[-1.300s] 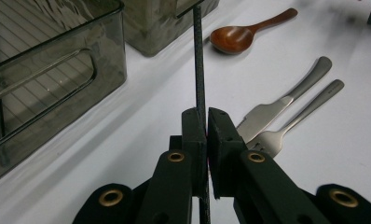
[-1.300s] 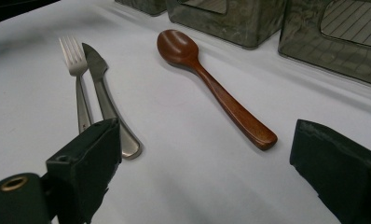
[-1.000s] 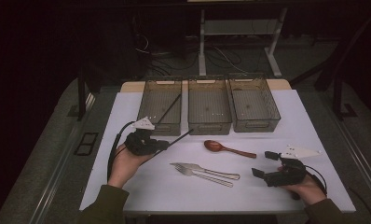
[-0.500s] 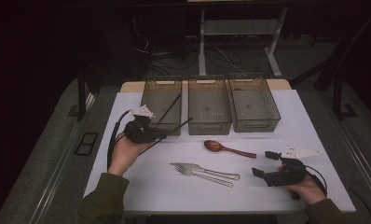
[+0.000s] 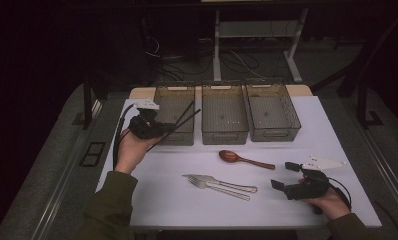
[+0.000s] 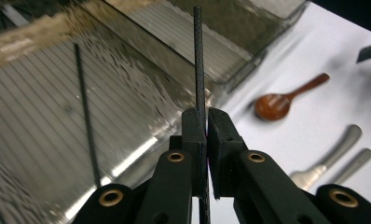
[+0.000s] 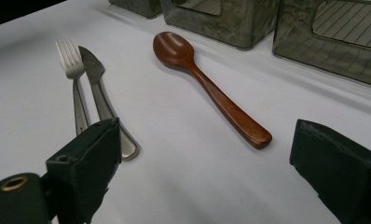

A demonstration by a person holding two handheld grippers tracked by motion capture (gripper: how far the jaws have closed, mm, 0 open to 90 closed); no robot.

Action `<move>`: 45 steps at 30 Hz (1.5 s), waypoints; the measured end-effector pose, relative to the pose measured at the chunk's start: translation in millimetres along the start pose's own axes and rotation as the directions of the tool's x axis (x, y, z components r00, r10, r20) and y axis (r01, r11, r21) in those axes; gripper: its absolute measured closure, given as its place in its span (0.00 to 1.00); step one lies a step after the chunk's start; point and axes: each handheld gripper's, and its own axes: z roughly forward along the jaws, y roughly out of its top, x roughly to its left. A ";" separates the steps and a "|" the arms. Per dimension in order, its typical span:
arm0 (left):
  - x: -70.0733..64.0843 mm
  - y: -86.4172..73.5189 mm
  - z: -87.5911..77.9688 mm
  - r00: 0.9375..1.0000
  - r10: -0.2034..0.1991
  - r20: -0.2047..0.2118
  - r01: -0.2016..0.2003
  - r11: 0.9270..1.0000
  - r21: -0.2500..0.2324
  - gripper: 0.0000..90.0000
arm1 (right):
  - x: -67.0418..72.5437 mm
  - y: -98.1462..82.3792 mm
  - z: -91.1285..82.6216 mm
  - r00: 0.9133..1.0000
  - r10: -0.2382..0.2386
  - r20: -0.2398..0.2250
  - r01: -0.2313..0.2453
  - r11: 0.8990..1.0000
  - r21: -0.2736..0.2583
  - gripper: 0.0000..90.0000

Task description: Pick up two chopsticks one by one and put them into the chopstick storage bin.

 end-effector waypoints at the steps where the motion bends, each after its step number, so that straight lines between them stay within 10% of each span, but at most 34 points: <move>1: 1.1 1.6 -0.1 1.000 0.002 -0.001 -0.002 1.000 -0.004 0.95 | 0.1 0.0 0.0 1.000 0.000 0.000 0.000 1.000 0.000 0.09; 22: 39.2 39.5 17.8 0.996 -0.028 -0.082 0.024 0.999 -0.042 0.95 | -0.2 -0.1 -2.0 1.000 0.008 0.002 -0.008 1.000 -0.012 0.09; 45: 89.0 43.7 64.1 0.974 -0.133 -0.184 0.126 0.991 -0.050 0.95 | -1.5 -0.2 -4.3 1.000 0.017 -0.004 -0.017 1.000 -0.022 0.09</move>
